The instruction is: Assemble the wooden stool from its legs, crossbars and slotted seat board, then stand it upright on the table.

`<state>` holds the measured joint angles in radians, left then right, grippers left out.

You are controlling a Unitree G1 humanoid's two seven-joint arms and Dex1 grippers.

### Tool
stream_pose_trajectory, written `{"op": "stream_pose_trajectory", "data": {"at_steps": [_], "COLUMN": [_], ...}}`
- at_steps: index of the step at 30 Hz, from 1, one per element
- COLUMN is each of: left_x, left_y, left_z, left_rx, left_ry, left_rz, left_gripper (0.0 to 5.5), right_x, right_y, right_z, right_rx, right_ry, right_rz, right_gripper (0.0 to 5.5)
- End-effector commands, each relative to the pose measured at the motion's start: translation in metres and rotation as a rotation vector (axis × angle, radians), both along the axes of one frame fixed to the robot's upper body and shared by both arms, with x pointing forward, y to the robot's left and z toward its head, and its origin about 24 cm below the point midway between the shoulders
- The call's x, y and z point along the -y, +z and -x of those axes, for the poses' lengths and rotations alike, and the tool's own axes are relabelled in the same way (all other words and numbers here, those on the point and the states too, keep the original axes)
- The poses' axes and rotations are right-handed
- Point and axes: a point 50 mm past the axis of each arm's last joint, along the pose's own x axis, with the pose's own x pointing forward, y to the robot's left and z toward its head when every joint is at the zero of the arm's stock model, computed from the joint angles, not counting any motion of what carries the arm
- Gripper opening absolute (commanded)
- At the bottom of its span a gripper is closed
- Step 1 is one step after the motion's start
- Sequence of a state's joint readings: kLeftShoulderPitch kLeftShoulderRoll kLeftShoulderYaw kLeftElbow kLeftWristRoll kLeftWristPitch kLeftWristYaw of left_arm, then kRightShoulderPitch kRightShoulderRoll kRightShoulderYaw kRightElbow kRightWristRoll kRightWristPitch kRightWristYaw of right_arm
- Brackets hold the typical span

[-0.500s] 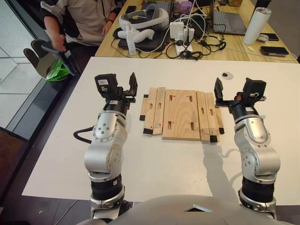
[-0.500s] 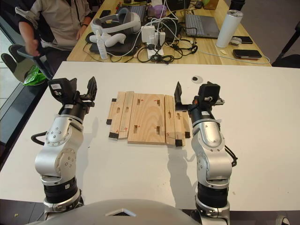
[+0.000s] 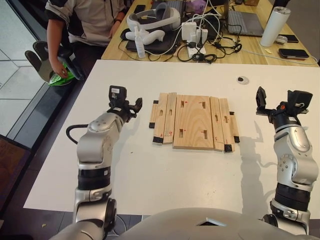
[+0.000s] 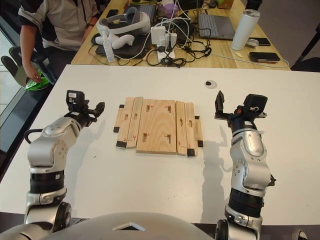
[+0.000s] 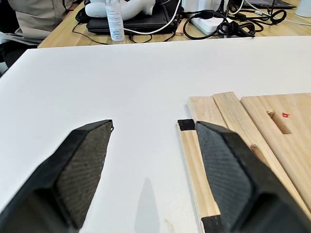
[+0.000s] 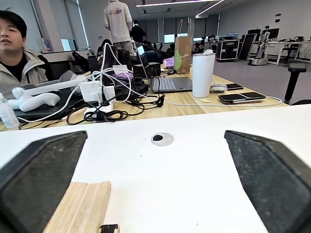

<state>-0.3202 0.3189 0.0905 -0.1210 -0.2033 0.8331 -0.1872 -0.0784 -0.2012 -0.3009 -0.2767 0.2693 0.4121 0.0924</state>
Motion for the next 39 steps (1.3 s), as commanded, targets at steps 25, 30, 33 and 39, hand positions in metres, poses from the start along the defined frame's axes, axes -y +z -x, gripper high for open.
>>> {"op": "stream_pose_trajectory", "data": {"at_steps": [25,30,33,39], "left_x": [0.006,0.019,0.020,0.016], "left_y": [-0.041,-0.042,-0.035,-0.041], "left_z": [0.024,0.020,0.014,0.011], "left_rx": [-0.193,-0.166,-0.137,-0.156], "left_ry": [0.000,-0.024,-0.017,-0.016], "left_rz": [-0.144,-0.142,-0.137,-0.160], "left_gripper": [3.20,3.20,3.20,3.20], "right_x": [-0.038,-0.057,-0.063,-0.094], "right_y": [0.030,0.041,0.041,0.046], "right_z": [-0.037,-0.043,-0.044,-0.040], "right_rx": [0.070,0.087,0.080,0.074], "right_ry": [0.114,0.170,0.184,0.239], "right_rz": [-0.021,-0.037,-0.046,-0.156], "right_gripper": [5.38,5.38,5.38,5.38]}}
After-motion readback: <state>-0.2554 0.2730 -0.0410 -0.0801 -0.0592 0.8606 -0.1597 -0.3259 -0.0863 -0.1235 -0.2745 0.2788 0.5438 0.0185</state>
